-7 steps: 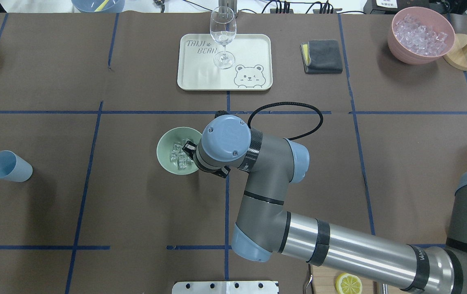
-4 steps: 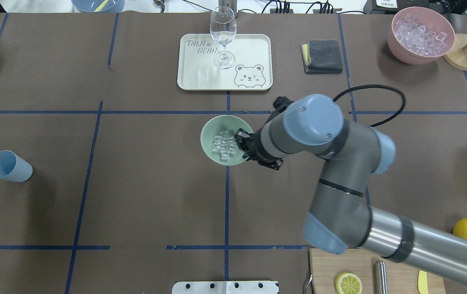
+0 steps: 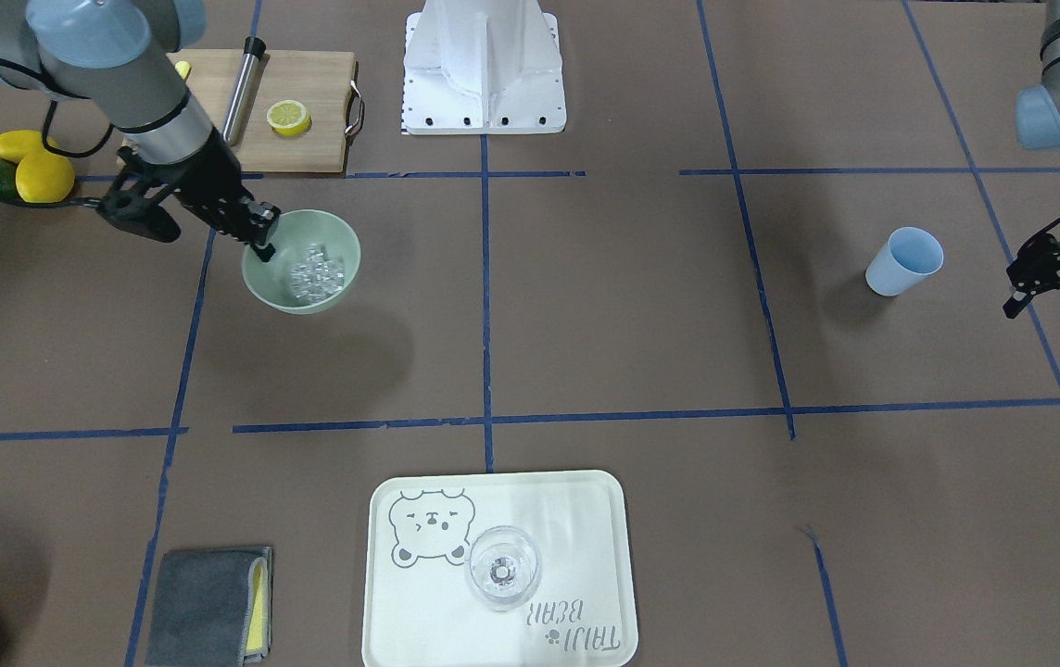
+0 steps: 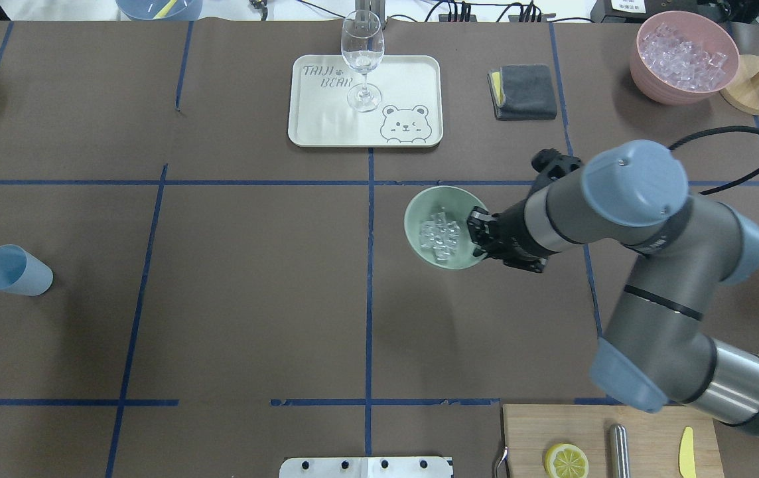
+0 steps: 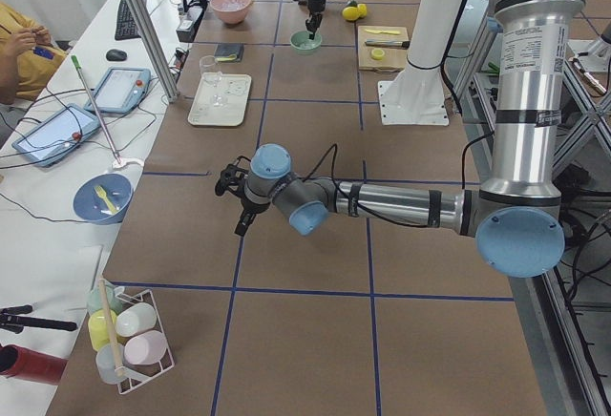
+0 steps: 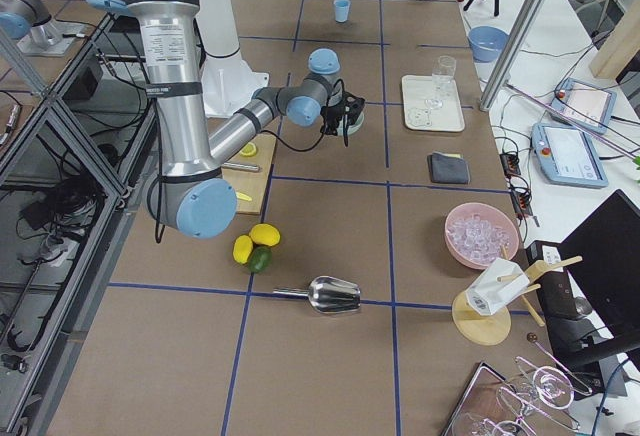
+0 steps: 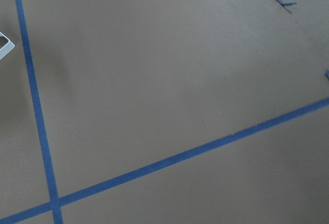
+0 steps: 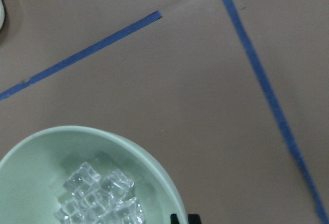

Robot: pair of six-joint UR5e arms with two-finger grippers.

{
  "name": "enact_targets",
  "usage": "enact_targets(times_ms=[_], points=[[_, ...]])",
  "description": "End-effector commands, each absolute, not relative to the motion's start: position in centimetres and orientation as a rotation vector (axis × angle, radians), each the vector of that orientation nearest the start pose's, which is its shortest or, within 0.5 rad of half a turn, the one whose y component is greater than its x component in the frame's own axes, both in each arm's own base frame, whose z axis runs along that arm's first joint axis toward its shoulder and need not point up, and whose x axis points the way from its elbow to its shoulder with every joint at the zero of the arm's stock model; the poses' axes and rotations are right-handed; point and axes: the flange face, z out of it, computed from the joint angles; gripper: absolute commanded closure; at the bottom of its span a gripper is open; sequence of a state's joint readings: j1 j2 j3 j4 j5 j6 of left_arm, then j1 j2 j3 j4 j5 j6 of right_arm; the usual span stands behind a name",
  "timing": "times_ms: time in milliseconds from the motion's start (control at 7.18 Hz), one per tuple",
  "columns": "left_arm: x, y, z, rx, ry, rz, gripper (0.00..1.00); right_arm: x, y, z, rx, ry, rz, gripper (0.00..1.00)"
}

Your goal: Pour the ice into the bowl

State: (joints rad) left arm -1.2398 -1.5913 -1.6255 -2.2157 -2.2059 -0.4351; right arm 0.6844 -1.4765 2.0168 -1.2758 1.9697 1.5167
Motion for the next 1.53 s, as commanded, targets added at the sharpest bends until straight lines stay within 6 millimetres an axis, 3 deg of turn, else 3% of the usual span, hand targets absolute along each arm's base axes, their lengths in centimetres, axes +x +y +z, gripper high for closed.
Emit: enact_targets(times_ms=[0,139,279,557,836,975,1254,1393], points=[[10.9,-54.5,52.5,0.335,0.803,0.105,0.00,-28.7,-39.6,42.9,0.004,-0.810,0.326,1.00],[11.2,-54.3,52.1,0.244,0.880,0.111,0.00,-27.7,-39.5,44.3,0.018,-0.785,0.287,1.00],[9.2,-54.6,51.9,0.195,0.930,0.083,0.00,-26.6,-39.3,45.9,0.028,-0.754,0.247,1.00],[8.7,-54.1,51.8,0.201,0.932,0.081,0.00,-23.4,-39.3,49.3,0.045,-0.698,0.180,1.00],[8.6,-53.9,51.5,0.212,0.936,0.086,0.00,-20.9,-40.8,52.0,-0.006,-0.709,0.169,1.00],[8.6,-53.9,51.5,0.211,0.936,0.087,0.00,-19.3,-42.0,54.5,-0.031,-0.799,0.179,1.00],[8.6,-53.9,51.3,0.216,0.936,0.089,0.00,-18.8,-42.4,58.4,-0.022,-0.881,0.181,1.00],[8.5,-53.9,50.9,0.224,0.938,0.091,0.00,-18.6,-42.4,58.4,-0.035,-0.891,0.181,1.00]])
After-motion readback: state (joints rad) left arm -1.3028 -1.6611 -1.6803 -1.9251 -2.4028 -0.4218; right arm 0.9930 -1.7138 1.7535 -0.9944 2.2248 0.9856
